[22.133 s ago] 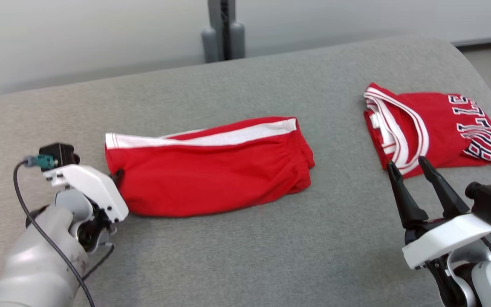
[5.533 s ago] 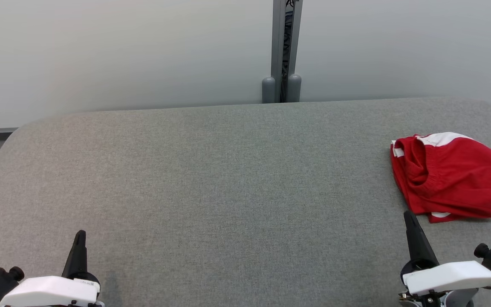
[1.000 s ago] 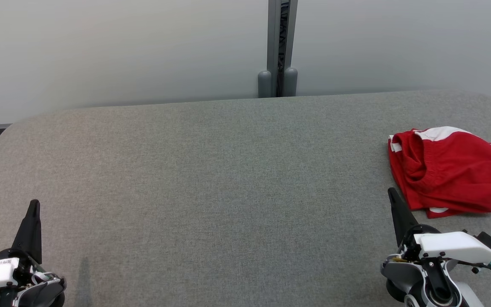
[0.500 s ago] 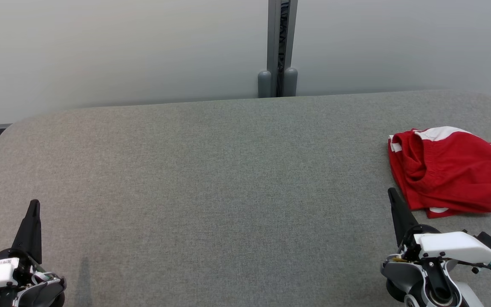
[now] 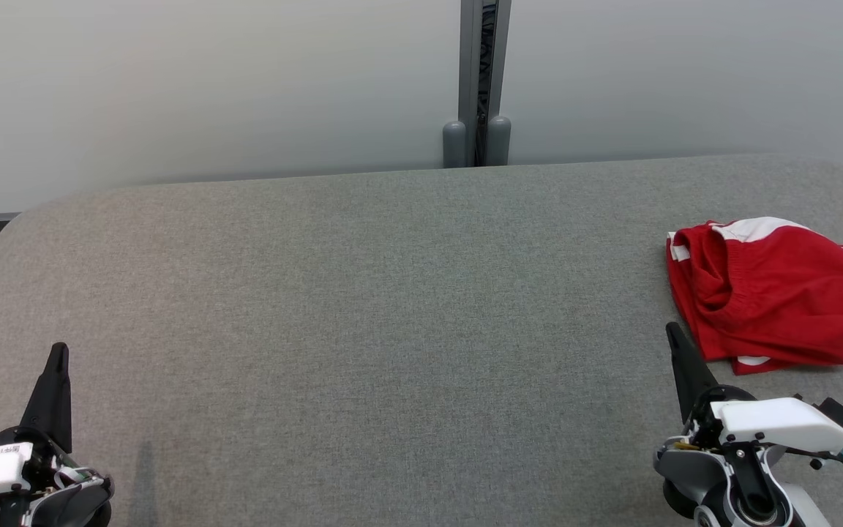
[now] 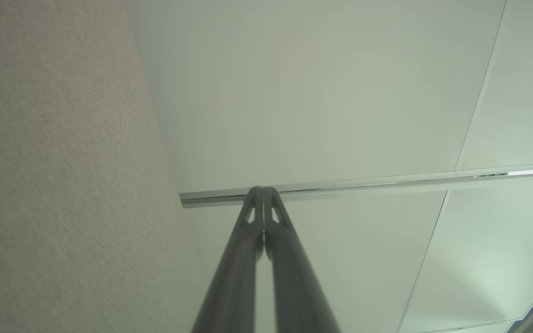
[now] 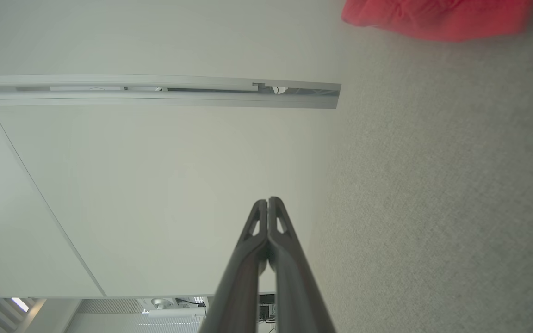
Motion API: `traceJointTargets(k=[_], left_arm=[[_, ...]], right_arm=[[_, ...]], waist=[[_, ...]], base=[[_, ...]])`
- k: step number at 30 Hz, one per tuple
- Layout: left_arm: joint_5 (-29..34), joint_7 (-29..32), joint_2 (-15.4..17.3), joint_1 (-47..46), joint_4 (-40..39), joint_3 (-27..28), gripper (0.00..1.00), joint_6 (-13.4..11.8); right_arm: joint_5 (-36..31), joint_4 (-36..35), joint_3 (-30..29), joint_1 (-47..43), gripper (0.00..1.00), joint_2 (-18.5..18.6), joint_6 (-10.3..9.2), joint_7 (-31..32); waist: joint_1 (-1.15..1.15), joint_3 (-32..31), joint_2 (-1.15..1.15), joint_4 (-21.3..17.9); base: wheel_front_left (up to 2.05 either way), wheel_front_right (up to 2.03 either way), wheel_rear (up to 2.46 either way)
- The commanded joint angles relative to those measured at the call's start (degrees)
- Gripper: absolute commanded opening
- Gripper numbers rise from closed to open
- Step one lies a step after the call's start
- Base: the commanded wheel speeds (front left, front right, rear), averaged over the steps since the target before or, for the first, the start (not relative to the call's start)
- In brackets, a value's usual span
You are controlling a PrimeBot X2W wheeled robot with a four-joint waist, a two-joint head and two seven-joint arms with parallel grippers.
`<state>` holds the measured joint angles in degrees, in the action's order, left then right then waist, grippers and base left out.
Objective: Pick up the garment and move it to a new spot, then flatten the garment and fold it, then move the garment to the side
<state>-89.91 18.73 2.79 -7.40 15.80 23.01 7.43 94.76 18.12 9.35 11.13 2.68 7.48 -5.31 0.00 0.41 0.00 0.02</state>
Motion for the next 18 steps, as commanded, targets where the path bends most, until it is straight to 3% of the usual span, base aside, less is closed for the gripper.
traceJointTargets(k=[1,18], left_arm=[[-0.31,0.17,0.18,-0.70,0.04,0.10,0.00,0.18],[-0.30,0.17,0.17,-0.70,0.03,0.10,0.00,0.17]], right_arm=[[0.13,0.21,-0.18,0.12,0.00,0.33,0.02,0.13],[0.13,0.20,-0.18,0.12,0.00,0.33,0.01,0.13]], waist=[[0.00,0.00,0.00,0.00],[0.00,0.00,0.00,0.00]], base=[[0.00,0.00,0.00],[0.00,0.00,0.00]])
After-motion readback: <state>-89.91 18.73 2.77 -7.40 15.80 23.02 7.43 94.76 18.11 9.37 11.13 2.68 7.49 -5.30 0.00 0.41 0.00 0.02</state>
